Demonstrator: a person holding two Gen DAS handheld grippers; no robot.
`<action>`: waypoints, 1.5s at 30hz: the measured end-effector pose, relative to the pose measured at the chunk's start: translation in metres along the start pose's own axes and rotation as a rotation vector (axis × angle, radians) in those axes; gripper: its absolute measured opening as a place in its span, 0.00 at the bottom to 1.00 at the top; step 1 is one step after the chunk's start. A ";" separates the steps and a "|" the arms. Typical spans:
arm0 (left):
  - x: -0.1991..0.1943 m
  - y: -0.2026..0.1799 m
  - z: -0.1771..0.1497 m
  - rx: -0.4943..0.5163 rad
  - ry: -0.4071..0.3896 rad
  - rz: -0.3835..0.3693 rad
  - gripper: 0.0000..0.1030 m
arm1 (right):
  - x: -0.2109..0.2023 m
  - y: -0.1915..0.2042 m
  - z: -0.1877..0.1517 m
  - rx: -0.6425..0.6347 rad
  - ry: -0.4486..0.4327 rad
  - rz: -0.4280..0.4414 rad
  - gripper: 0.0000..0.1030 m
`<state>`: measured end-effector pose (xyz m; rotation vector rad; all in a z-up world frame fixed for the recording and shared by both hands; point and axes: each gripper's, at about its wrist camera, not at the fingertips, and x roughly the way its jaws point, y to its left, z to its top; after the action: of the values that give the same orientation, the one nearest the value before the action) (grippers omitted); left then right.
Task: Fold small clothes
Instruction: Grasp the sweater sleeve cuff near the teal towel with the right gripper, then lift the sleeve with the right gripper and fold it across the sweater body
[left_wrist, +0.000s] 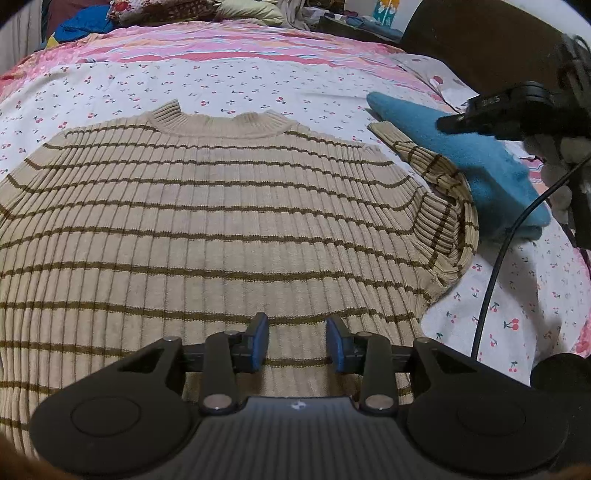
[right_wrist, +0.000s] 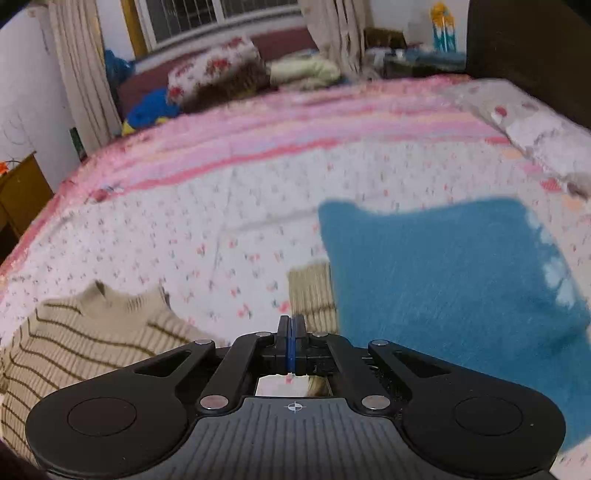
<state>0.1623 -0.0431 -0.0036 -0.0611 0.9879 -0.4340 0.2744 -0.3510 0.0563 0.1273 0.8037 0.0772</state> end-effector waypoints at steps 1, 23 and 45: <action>0.000 0.000 0.000 0.001 0.000 0.000 0.39 | 0.006 0.003 0.002 -0.022 0.032 0.009 0.07; 0.003 -0.001 0.003 0.007 0.001 -0.017 0.42 | 0.022 -0.003 0.010 0.000 -0.015 -0.078 0.07; 0.011 -0.020 0.005 0.038 0.014 -0.025 0.42 | -0.073 -0.143 -0.056 0.580 -0.236 -0.054 0.33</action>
<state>0.1648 -0.0658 -0.0045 -0.0360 0.9933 -0.4762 0.1865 -0.4962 0.0498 0.6511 0.5740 -0.2216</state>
